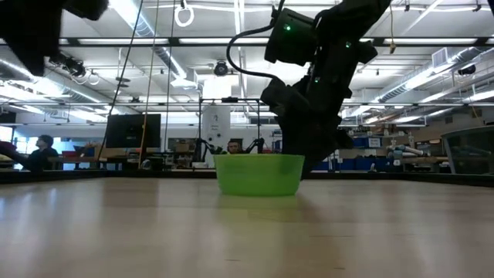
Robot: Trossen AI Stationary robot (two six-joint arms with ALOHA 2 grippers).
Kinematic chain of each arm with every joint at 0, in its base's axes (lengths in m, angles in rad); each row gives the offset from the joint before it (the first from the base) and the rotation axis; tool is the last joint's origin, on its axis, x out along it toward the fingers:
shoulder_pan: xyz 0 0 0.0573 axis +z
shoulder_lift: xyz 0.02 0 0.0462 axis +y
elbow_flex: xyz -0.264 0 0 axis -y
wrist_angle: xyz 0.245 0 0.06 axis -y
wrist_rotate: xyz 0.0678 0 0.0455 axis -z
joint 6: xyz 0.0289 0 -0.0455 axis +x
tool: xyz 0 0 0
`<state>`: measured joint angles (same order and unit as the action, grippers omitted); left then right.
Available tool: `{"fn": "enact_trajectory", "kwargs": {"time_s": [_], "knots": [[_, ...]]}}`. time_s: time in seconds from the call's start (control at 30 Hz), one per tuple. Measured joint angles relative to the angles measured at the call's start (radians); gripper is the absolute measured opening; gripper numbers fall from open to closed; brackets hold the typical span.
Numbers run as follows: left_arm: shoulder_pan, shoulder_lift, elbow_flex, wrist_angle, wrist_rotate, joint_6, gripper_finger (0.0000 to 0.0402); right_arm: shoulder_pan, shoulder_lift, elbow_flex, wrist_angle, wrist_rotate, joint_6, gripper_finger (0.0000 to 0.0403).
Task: Nest bowls inside each other
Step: Stack the light green bowl on top of the blue bowl
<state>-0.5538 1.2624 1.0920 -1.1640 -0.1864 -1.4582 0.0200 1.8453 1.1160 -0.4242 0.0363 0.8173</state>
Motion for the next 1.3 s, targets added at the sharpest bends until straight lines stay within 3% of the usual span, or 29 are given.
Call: {"fn": "enact_trajectory", "kwargs": {"time_s": [0.33,0.57,0.73,1.3], "knots": [[0.199,0.0,-0.001,0.096,-0.005,0.184,0.0251,0.0,-0.003,0.0,0.004,0.019,0.0,0.0015],[0.258,0.0,-0.001,0.132,-0.011,0.249,0.0251,0.0,-0.004,0.0,0.005,0.019,0.003,0.003],[0.259,0.0,-0.001,0.132,-0.015,0.25,0.0251,0.004,-0.004,0.0,0.005,0.019,0.003,0.001],[0.258,0.01,-0.002,0.133,-0.022,0.256,0.0251,0.011,-0.004,0.0,0.005,0.023,0.004,0.0015]]}}
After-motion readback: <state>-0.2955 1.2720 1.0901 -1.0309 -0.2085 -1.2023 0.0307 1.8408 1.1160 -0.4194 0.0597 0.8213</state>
